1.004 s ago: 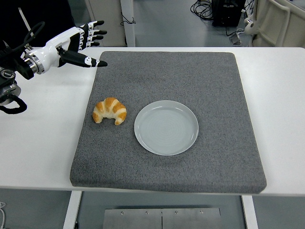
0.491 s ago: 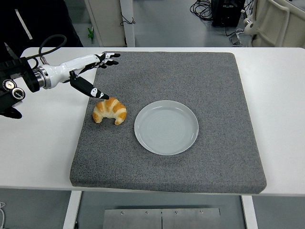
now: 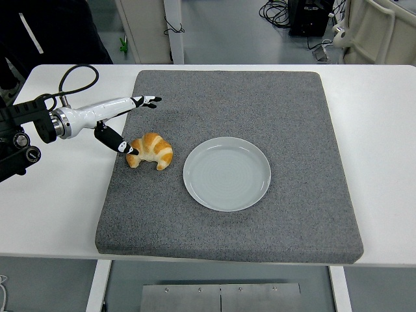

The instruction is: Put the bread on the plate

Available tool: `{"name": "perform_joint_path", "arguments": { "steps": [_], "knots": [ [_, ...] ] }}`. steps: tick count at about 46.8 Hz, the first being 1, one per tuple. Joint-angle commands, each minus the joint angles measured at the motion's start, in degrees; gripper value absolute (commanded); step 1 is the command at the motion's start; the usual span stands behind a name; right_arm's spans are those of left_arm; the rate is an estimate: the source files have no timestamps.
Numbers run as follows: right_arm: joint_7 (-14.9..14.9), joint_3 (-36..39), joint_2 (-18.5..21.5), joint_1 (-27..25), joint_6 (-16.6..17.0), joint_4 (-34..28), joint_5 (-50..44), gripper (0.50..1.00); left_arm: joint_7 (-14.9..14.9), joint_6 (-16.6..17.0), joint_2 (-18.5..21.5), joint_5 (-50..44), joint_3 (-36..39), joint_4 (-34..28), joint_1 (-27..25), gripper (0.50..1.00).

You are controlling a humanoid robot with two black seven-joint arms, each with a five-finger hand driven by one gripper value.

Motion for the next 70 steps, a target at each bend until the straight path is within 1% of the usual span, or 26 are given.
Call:
{"name": "perform_joint_path", "arguments": {
  "steps": [1, 10, 21, 27, 40, 47, 53, 61, 68, 69, 70],
  "knots": [
    [0.0, 0.0, 0.0, 0.0, 0.0, 0.0, 0.0, 1.0, 0.0, 0.9, -0.1, 0.0, 0.9, 0.0, 0.1, 0.965],
    [0.0, 0.0, 0.0, 0.0, 0.0, 0.0, 0.0, 1.0, 0.0, 1.0, -0.6, -0.1, 1.0, 0.0, 0.1, 0.965],
    [0.0, 0.0, 0.0, 0.0, 0.0, 0.0, 0.0, 1.0, 0.1, 4.1, -1.9, -0.1, 1.7, 0.0, 0.6, 0.965],
    [0.0, 0.0, 0.0, 0.0, 0.0, 0.0, 0.0, 1.0, 0.1, 4.6, -2.6, -0.3, 2.6, 0.0, 0.6, 0.965],
    [0.0, 0.0, 0.0, 0.0, 0.0, 0.0, 0.0, 1.0, 0.3, 6.0, -2.8, -0.1, 4.0, 0.0, 0.7, 0.961],
    [0.0, 0.0, 0.0, 0.0, 0.0, 0.0, 0.0, 1.0, 0.3, 6.1, -3.1, 0.0, 4.9, 0.0, 0.6, 0.937],
    [0.0, 0.0, 0.0, 0.0, 0.0, 0.0, 0.0, 1.0, 0.3, 6.3, -3.6, -0.1, 5.3, 0.0, 0.6, 0.927],
    [0.0, 0.0, 0.0, 0.0, 0.0, 0.1, 0.0, 1.0, 0.3, 6.4, -4.0, -0.1, 5.5, 0.1, 0.6, 0.872],
    [0.0, 0.0, 0.0, 0.0, 0.0, 0.0, 0.0, 1.0, -0.1, 6.5, -4.3, 0.0, 5.5, 0.2, 0.7, 0.871],
    [0.0, 0.0, 0.0, 0.0, 0.0, 0.0, 0.0, 1.0, -0.2, 6.5, -4.3, 0.1, 5.5, 0.2, 0.7, 0.865],
    [0.0, 0.0, 0.0, 0.0, 0.0, 0.0, 0.0, 1.0, -0.2, 6.7, -4.3, 0.1, 5.5, 0.2, 0.7, 0.848]
  ]
}}
